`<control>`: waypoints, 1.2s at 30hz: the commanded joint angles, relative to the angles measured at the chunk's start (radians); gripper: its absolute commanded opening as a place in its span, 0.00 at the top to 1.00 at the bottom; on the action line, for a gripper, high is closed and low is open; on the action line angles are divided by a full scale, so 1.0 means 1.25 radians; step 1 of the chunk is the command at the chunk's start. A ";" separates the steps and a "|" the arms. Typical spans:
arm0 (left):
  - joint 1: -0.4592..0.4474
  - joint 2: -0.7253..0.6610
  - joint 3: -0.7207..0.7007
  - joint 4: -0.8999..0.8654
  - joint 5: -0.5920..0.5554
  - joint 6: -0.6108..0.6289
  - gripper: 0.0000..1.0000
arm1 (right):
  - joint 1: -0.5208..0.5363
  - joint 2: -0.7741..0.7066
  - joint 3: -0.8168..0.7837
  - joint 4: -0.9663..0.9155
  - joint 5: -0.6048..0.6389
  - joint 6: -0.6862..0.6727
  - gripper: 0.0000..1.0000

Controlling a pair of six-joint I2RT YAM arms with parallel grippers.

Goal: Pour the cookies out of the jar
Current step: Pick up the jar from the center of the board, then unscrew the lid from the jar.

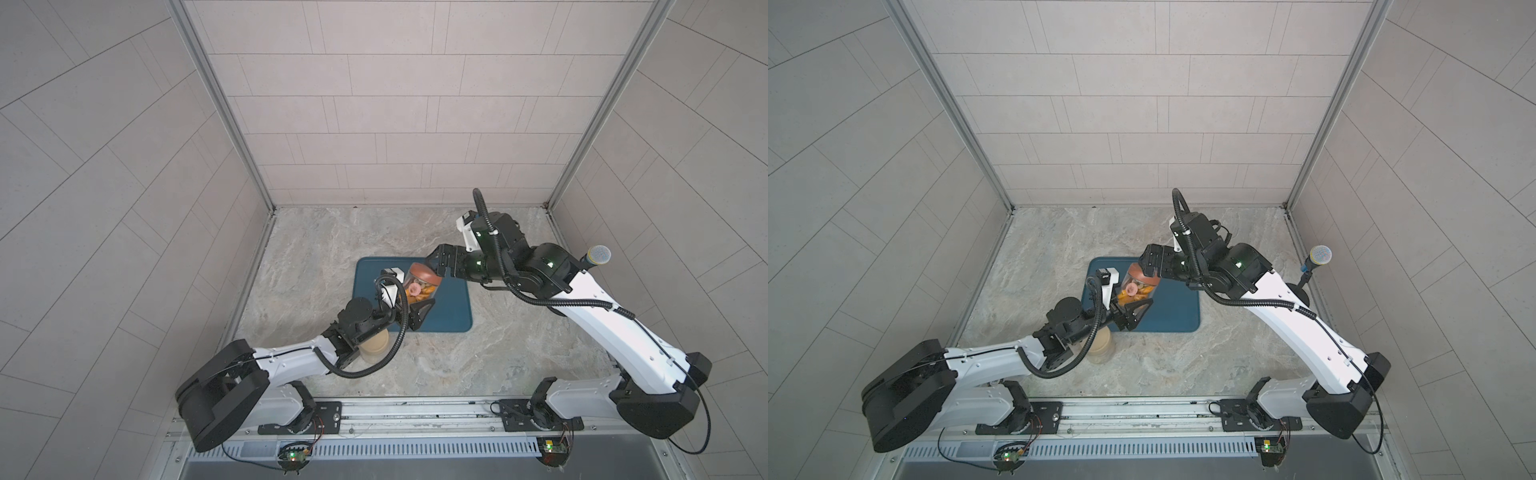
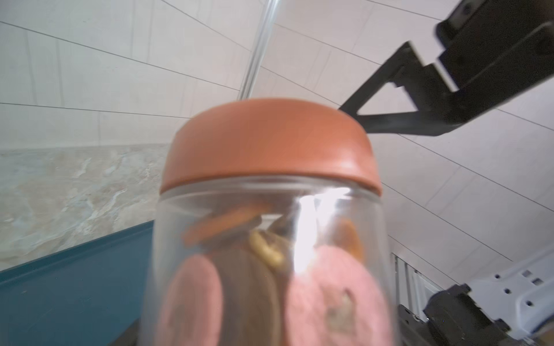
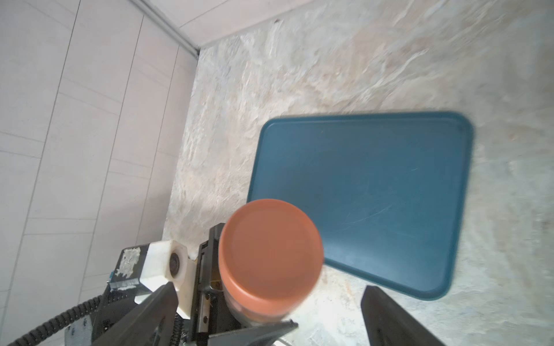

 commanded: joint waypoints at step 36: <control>0.010 -0.085 0.033 0.072 0.054 0.047 1.00 | 0.020 0.059 -0.140 0.259 -0.078 0.215 0.00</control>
